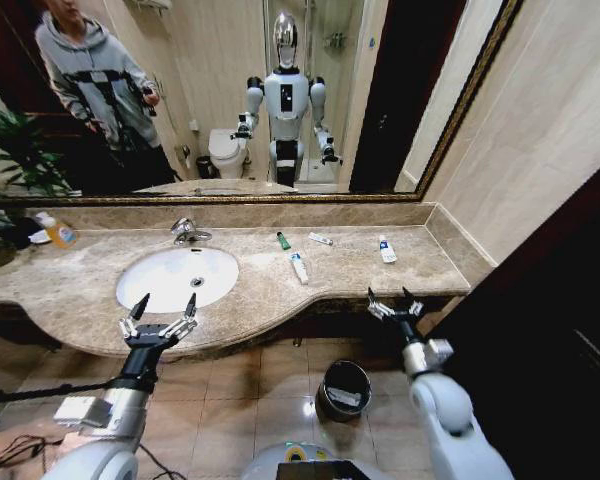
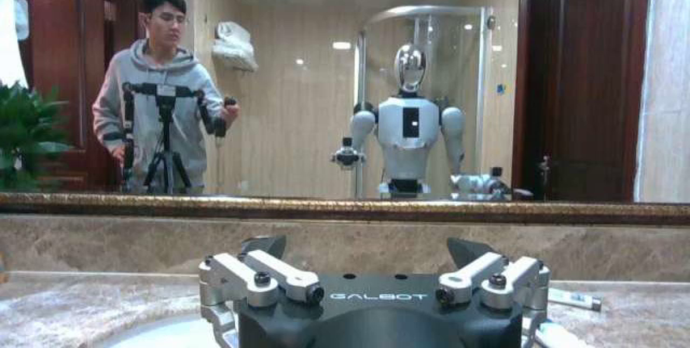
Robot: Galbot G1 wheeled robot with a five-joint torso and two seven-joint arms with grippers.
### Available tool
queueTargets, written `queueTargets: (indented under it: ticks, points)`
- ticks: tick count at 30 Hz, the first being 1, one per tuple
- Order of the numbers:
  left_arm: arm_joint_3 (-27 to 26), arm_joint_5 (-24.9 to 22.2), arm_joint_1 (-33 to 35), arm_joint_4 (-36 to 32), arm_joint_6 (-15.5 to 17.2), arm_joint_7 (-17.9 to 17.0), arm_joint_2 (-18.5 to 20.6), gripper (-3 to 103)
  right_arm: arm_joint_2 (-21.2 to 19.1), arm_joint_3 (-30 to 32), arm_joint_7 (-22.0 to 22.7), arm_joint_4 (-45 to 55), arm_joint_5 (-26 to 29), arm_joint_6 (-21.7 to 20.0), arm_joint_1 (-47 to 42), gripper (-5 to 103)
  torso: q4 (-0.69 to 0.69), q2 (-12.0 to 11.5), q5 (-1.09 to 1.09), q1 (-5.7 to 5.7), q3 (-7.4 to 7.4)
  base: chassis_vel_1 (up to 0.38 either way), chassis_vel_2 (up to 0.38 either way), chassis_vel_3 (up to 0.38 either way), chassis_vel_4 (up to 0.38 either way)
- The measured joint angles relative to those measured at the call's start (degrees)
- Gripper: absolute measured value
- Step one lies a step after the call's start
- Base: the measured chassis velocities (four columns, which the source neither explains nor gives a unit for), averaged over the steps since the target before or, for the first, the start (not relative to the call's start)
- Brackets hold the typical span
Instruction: Pick up the trash from the sink and place it in the trash bin.
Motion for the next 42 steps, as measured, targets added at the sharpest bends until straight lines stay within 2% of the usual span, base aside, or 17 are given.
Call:
queueTargets:
  ticks: [3, 5, 6, 8, 10, 17, 27, 36, 40, 42]
  points:
    - [0.00, 0.00, 0.00, 0.00, 0.00, -0.02, -0.01, 100, -1.05, -0.87, 0.37, -6.80, 1.14, -2.66, 8.40, 85, 0.01, 0.00, 0.00, 0.01, 0.00, 0.000, 0.000, 0.000, 0.000]
    - [0.00, 0.00, 0.00, 0.00, 0.00, -0.03, -0.01, 100, -1.43, -1.12, 0.38, -8.91, 1.23, -3.11, 10.51, 85, 0.02, -0.01, 0.00, 0.01, 0.01, 0.000, 0.000, 0.000, 0.000]
    - [0.00, 0.00, 0.00, 0.00, 0.00, -0.02, -0.01, 100, -2.08, -1.42, 0.38, -11.67, 1.23, -3.70, 12.83, 89, 0.02, -0.01, 0.00, 0.01, 0.00, 0.000, 0.000, 0.000, 0.000]
    - [0.00, 0.00, 0.00, 0.00, 0.00, -0.02, -0.01, 100, -2.51, -1.64, 0.48, -13.55, 1.21, -4.34, 14.25, 89, 0.01, -0.01, 0.00, 0.01, 0.00, 0.000, 0.000, 0.000, 0.000]
    - [0.00, 0.00, 0.00, 0.00, 0.00, -0.02, 0.00, 100, -3.10, -1.85, 0.74, -16.60, 1.03, -5.56, 16.46, 97, 0.00, -0.01, 0.00, 0.01, 0.00, 0.000, 0.000, 0.000, 0.000]
    - [0.00, 0.00, 0.00, 0.00, 0.00, -0.02, 0.00, 100, -3.75, -2.07, 1.43, -23.91, 0.37, -6.73, 22.10, 99, 0.00, -0.01, -0.02, 0.00, -0.01, 0.000, 0.000, 0.000, 0.000]
    - [0.00, 0.00, 0.00, 0.00, 0.00, -0.02, -0.01, 100, -2.63, -2.22, 1.66, -31.36, 0.71, -6.62, 27.30, 101, 0.00, 0.00, -0.01, 0.00, 0.00, 0.000, 0.000, 0.000, 0.000]
    - [0.00, 0.00, 0.00, 0.00, 0.00, -0.02, 0.00, 100, -0.99, -1.65, 2.18, -36.38, 0.71, -5.29, 29.98, 97, 0.00, 0.00, -0.01, 0.00, -0.01, 0.000, 0.000, 0.000, 0.000]
    - [0.00, 0.00, 0.00, 0.00, 0.00, -0.02, 0.00, 100, -0.77, -1.34, 2.18, -37.99, 0.67, -4.75, 30.76, 95, 0.00, 0.00, -0.02, -0.01, -0.01, 0.000, 0.000, 0.000, 0.000]
    - [0.00, 0.00, 0.00, 0.00, 0.00, -0.02, 0.00, 100, -0.69, -1.28, 2.06, -38.98, 0.60, -4.43, 31.02, 88, 0.00, 0.00, -0.01, 0.00, -0.01, 0.000, 0.000, 0.000, 0.000]
